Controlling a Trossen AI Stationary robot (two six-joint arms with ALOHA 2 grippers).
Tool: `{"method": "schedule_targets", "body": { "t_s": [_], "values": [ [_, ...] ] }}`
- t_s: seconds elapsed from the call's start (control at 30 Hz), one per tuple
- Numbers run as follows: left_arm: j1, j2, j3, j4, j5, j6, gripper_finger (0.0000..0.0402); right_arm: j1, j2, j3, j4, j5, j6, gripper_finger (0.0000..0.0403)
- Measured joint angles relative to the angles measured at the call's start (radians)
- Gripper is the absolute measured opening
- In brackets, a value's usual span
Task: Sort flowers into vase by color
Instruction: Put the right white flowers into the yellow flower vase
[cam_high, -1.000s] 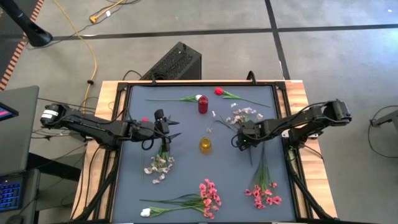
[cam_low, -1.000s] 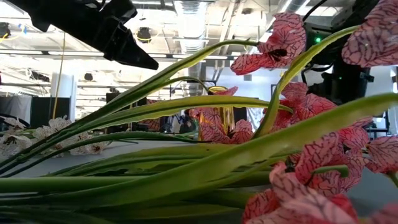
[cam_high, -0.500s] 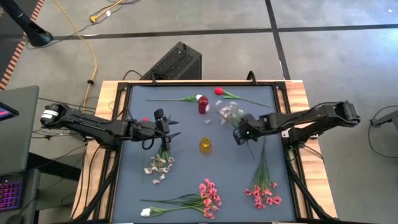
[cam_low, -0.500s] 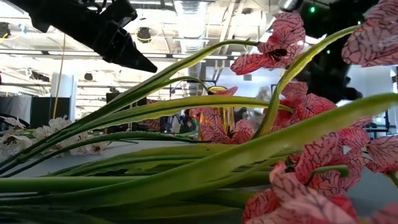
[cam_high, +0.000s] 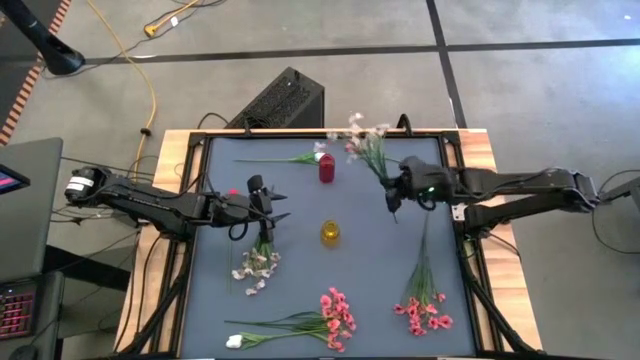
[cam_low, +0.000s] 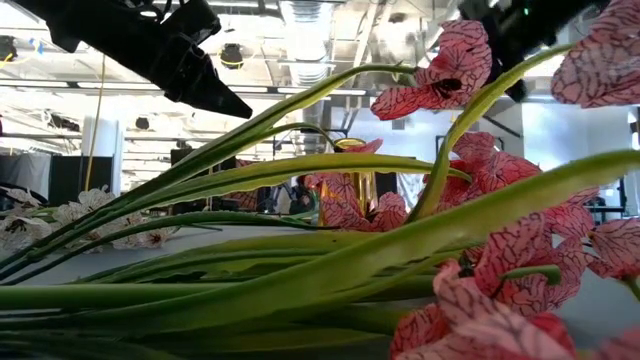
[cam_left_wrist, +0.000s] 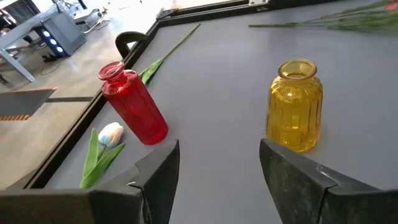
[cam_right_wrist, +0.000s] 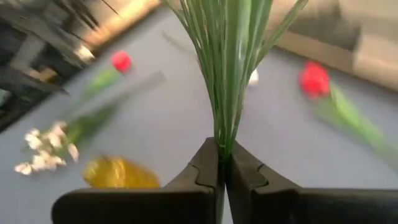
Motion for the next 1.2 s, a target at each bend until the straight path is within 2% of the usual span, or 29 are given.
{"method": "schedule_targets", "body": {
  "t_s": [0.2, 0.3, 0.37, 0.43, 0.57, 0.67, 0.8, 0.97, 1.13, 1.2],
  "values": [
    [0.0, 0.0, 0.0, 0.0, -0.001, -0.06, 0.0212, -0.007, -0.014, 0.001, 0.269, -0.001, -0.365, 0.0041],
    [0.0, 0.0, 0.0, 0.006, -0.001, -0.063, 0.0212, -0.046, -0.014, -0.008, 0.336, -0.02, -0.468, 0.0038],
    [0.002, 0.0, 0.0, 0.023, 0.0, -0.063, 0.0212, -0.096, -0.014, -0.032, 0.416, -0.108, -0.507, 0.0038],
    [0.009, 0.0, 0.0, 0.047, 0.0, -0.063, 0.0212, -0.155, -0.014, -0.072, 0.537, -0.251, -0.535, 0.0038],
    [0.043, 0.0, 0.0, 0.068, 0.001, -0.061, 0.0212, -0.27, 0.013, -0.154, 0.823, -0.508, -0.55, 0.0037],
    [0.083, 0.0, 0.0, 0.072, 0.004, -0.058, 0.0212, -0.341, 0.058, -0.207, 1.021, -0.6, -0.552, 0.0037],
    [0.13, 0.0, 0.0, 0.07, 0.02, -0.076, 0.0212, -0.404, 0.14, -0.224, 1.213, -0.68, -0.537, 0.0037],
    [0.151, 0.0, 0.0, 0.07, 0.05, -0.037, 0.0213, -0.417, 0.291, -0.225, 1.468, -0.75, -0.51, 0.0037],
    [0.152, 0.0, 0.0, 0.111, 0.073, 0.053, 0.0213, -0.363, 0.466, -0.225, 1.759, -0.838, -0.36, 0.0036],
    [0.161, 0.0, -0.022, 0.202, 0.079, 0.106, 0.0213, -0.319, 0.522, -0.225, 1.833, -0.857, -0.347, 0.0036]
  ]
}}
